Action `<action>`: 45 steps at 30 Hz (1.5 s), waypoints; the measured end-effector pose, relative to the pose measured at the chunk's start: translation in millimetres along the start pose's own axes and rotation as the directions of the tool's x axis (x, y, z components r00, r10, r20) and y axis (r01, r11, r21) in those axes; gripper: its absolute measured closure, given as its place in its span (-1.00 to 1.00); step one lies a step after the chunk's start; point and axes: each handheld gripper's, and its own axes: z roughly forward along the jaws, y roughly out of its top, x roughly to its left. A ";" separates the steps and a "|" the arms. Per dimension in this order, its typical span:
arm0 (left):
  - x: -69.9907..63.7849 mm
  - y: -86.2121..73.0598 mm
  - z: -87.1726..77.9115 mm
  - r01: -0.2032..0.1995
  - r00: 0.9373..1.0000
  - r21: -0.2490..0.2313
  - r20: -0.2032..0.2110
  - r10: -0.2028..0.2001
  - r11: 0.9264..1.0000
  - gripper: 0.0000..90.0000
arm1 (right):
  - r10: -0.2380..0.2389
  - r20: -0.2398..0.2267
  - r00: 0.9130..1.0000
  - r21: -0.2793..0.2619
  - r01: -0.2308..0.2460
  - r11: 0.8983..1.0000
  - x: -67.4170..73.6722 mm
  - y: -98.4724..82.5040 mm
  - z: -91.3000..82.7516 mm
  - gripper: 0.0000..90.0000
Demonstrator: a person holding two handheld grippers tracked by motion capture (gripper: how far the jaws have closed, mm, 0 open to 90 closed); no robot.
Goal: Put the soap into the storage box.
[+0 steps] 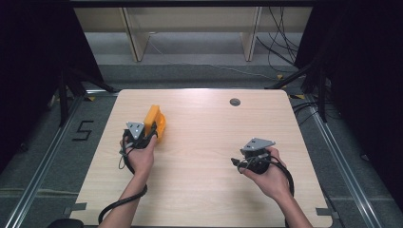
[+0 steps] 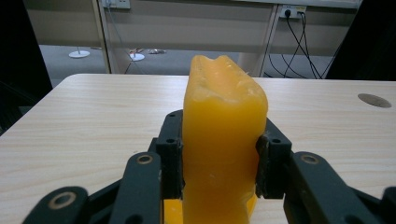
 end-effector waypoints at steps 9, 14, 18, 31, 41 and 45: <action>2.6 -5.7 6.7 0.006 1.000 0.008 -0.005 -0.006 1.000 0.34 | -0.002 -0.012 1.000 0.026 0.002 1.000 -0.3 -1.2 1.4 0.07; 3.7 -11.0 9.4 0.005 1.000 -0.009 0.006 -0.005 1.000 0.34 | 0.000 -0.019 1.000 0.031 0.001 1.000 0.5 -1.6 2.7 0.07; 2.6 -11.3 10.5 -0.006 1.000 -0.019 0.010 0.006 1.000 0.34 | 0.004 -0.023 1.000 0.040 -0.003 0.999 1.1 -2.0 3.4 0.07; 4.9 -14.5 9.0 -0.029 0.999 -0.011 0.031 0.029 1.000 0.25 | 0.001 -0.035 0.999 0.050 0.001 0.999 3.5 -2.0 5.4 0.07; 20.9 38.7 -36.0 -0.007 0.997 0.013 0.076 0.006 1.000 -0.37 | 0.012 -0.041 0.999 0.050 -0.010 0.999 1.9 -2.5 4.1 0.05; 37.0 74.5 -40.6 0.022 0.993 0.090 0.113 -0.032 0.996 -0.38 | 0.043 -0.051 0.998 0.045 -0.041 0.998 4.1 -3.0 5.3 0.05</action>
